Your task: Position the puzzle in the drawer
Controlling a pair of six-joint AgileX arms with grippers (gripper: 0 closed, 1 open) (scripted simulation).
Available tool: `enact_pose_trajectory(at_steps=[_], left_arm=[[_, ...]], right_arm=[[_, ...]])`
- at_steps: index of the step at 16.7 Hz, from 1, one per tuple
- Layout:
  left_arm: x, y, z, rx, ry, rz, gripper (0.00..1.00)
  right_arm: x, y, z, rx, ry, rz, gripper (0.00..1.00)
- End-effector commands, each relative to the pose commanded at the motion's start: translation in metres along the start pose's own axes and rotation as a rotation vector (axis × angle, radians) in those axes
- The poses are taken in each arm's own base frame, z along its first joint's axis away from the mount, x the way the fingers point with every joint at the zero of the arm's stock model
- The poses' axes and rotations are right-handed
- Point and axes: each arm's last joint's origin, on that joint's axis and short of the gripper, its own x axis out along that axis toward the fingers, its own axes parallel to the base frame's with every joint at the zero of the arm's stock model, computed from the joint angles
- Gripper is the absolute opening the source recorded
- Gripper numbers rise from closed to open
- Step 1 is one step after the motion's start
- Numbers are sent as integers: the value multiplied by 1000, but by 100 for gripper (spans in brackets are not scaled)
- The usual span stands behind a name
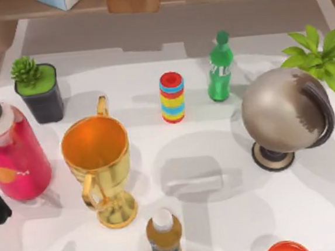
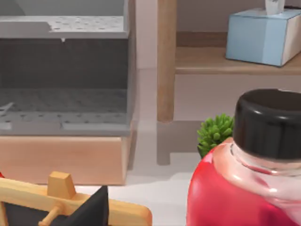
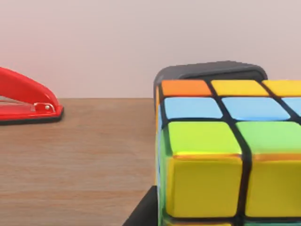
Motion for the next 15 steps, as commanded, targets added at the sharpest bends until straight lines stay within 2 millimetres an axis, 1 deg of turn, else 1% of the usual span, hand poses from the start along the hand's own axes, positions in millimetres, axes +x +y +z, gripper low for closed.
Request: enact_pose_trajectory(at_steps=[4, 6, 7, 8, 9, 11, 13, 15], left_arm=[[0, 0, 0, 0, 0, 0, 100], [0, 0, 0, 0, 0, 0, 100], [0, 0, 0, 0, 0, 0, 100], [0, 0, 0, 0, 0, 0, 100], [0, 0, 0, 0, 0, 0, 100], [0, 0, 0, 0, 0, 0, 100], [0, 0, 0, 0, 0, 0, 100], [0, 0, 0, 0, 0, 0, 100]], right_arm=[[-2, 1, 0, 0, 4, 1, 0], [0, -1, 0, 2, 3, -3, 0], [0, -5, 4, 4, 2, -8, 0], [-1, -13, 11, 6, 1, -20, 0], [-1, -25, 20, 8, 3, -39, 0], [-2, -61, 42, 8, 14, -98, 0], [-6, -107, 67, 0, 40, -179, 0], [-15, -158, 88, -18, 84, -272, 0]])
